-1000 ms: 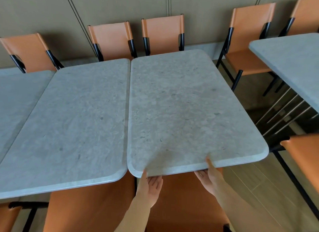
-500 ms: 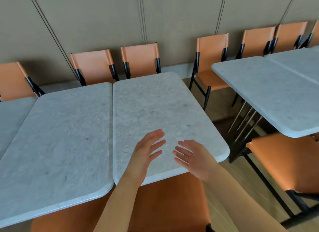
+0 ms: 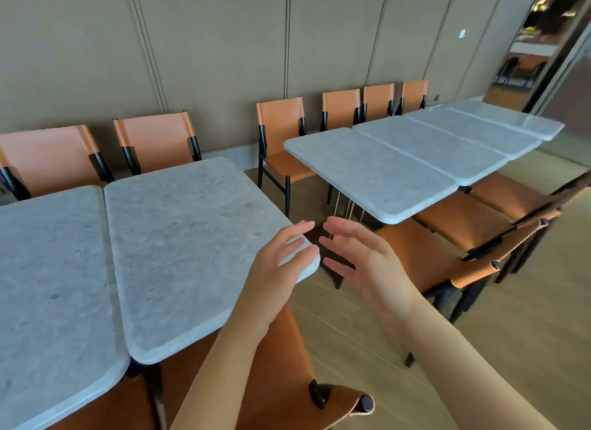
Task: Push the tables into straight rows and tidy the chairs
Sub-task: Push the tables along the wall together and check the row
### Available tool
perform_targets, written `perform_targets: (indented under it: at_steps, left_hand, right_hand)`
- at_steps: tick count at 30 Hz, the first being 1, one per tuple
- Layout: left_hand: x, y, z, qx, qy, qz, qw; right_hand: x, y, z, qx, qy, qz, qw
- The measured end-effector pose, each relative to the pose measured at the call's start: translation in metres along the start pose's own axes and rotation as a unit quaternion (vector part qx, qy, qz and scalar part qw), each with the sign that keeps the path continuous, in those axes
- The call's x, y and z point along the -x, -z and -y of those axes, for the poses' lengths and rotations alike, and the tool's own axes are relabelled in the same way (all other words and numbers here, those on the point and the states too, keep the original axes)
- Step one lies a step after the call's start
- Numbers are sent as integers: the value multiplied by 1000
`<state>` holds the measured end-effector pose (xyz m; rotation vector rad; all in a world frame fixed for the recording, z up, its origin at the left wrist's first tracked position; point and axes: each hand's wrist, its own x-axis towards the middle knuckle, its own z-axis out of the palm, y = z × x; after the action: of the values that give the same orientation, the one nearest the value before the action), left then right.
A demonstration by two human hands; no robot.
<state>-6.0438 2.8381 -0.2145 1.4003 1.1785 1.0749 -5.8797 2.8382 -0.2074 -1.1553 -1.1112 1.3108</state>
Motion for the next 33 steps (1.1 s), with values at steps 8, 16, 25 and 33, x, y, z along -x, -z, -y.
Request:
perform_targets:
  at_steps: [8,16,25,33]
  left_hand:
    - [16,-107,-32,20,-3,112,994]
    - [9,-239,-64,58,-29,144,987]
    - [-10,-422,-97,75,-59,187,978]
    - [-44,-503,-107,49,-70,208,974]
  right_hand:
    - [59,101,23,-32,24,-100,994]
    - [103,242,54,-56,50,-153,985]
    - [135,435,99,-37,49,-197,979]
    - [128,526,110,-46,57,-192,979]
